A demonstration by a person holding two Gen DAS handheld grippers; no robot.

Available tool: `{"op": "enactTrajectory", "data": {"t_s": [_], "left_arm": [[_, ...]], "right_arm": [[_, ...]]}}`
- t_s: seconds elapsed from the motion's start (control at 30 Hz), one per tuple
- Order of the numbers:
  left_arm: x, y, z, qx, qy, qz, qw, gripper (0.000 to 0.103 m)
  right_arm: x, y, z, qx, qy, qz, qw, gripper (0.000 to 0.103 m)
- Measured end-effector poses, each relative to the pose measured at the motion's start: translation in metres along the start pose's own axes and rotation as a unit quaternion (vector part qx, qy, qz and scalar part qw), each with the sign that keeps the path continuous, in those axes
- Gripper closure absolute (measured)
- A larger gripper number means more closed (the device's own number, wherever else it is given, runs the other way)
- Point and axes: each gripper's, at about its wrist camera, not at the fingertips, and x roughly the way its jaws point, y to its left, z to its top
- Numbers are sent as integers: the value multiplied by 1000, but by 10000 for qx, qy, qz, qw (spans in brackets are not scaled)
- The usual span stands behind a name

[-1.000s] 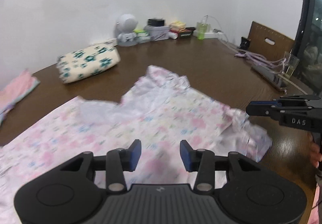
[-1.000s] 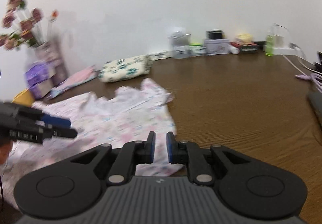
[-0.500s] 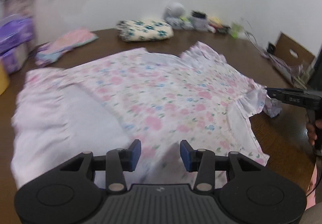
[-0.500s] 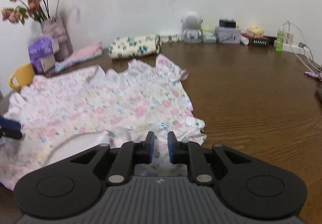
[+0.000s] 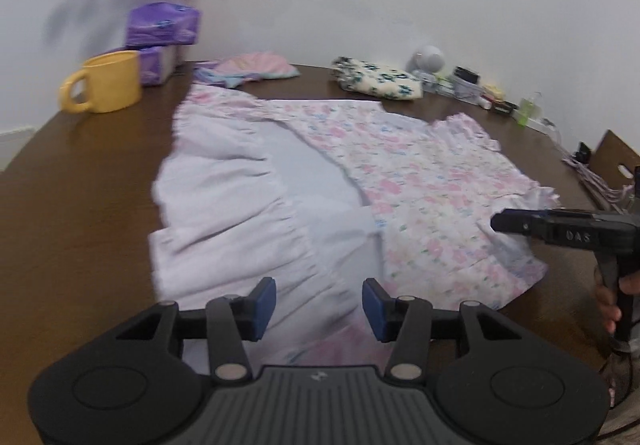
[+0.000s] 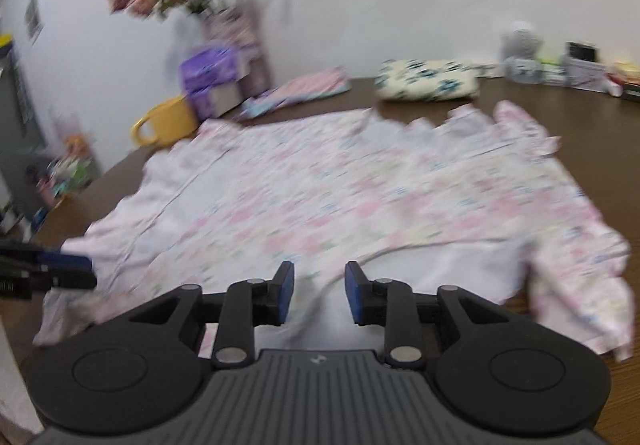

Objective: Fold clothes

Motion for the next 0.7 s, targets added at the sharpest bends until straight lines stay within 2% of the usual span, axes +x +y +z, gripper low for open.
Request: {"op": "enactTrajectory", "data": {"t_s": [0.1, 0.17, 0.3, 0.53, 0.6, 0.7], "left_arm": [[1, 7, -6, 91, -26, 198, 9998, 61], [2, 10, -9, 202, -44, 325, 9993, 76], [3, 16, -9, 461, -77, 437, 9979, 86], [4, 35, -5, 454, -147, 691, 9965, 87], [2, 42, -3, 322, -163, 674, 9971, 87], [-6, 47, 13, 174, -408, 346, 9984, 86]], "right_arm": [[5, 23, -7, -197, 110, 79, 9997, 73], [7, 33, -9, -249, 168, 56, 9995, 72], [7, 49, -12, -420, 199, -114, 9989, 71], [4, 76, -19, -650, 274, -524, 9961, 70], [4, 83, -20, -698, 276, -511, 9959, 70], [-1, 80, -16, -556, 225, -257, 9979, 69]]}}
